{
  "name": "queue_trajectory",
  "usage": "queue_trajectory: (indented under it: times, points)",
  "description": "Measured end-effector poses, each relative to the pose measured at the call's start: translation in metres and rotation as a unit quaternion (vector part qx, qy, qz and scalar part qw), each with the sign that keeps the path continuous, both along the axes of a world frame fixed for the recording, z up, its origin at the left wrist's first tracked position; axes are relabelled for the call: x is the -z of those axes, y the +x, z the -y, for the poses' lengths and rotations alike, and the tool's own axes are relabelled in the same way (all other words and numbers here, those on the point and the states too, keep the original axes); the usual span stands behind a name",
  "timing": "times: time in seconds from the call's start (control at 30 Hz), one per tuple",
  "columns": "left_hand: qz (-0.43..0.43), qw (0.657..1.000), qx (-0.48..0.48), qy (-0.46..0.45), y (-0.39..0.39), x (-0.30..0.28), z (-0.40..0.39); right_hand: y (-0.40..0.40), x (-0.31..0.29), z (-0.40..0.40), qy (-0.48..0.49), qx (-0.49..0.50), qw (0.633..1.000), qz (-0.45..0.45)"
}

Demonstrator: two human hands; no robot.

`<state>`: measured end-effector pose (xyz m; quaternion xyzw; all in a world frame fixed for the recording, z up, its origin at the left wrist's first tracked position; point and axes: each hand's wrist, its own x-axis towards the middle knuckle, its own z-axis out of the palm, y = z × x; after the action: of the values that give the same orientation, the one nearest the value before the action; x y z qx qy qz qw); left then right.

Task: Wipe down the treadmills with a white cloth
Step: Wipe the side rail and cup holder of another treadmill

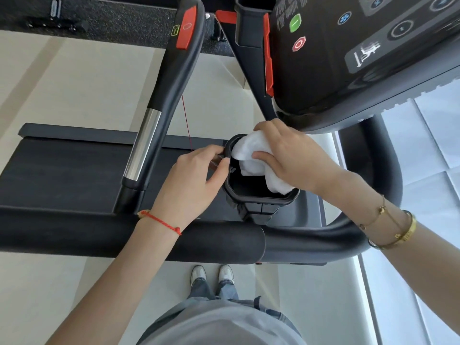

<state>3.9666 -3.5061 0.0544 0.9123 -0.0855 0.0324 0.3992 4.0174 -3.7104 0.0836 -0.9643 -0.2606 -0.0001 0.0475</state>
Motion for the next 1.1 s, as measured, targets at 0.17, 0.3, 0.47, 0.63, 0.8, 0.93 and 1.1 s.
queue_trajectory:
  times: [0.17, 0.3, 0.47, 0.63, 0.8, 0.93, 1.1]
  points:
    - [0.001, 1.0, -0.001, -0.001, 0.0, -0.002, -0.001, 0.02, -0.006, -0.023, -0.043, -0.077, 0.996, -0.007]
    - [0.002, 1.0, -0.002, -0.002, 0.0, -0.001, -0.001, 0.011, -0.003, -0.017, -0.035, -0.04, 0.999, 0.012]
    - [-0.003, 1.0, -0.004, -0.001, 0.001, -0.001, -0.001, -0.018, -0.002, -0.005, 0.006, 0.061, 0.998, 0.026]
    - [0.002, 1.0, -0.004, 0.001, 0.002, 0.0, 0.0, -0.044, 0.003, -0.005, 0.075, 0.213, 0.974, 0.009]
    - [0.003, 1.0, 0.0, 0.002, 0.003, 0.001, 0.0, -0.056, 0.009, 0.004, 0.199, 0.282, 0.936, -0.068]
    - [0.01, 1.0, 0.003, 0.004, 0.003, 0.001, 0.0, -0.031, 0.006, -0.001, 0.202, 0.276, 0.935, -0.093]
    - [0.016, 1.0, 0.004, 0.001, 0.002, 0.001, 0.001, -0.041, 0.01, 0.004, 0.205, 0.292, 0.927, -0.12]
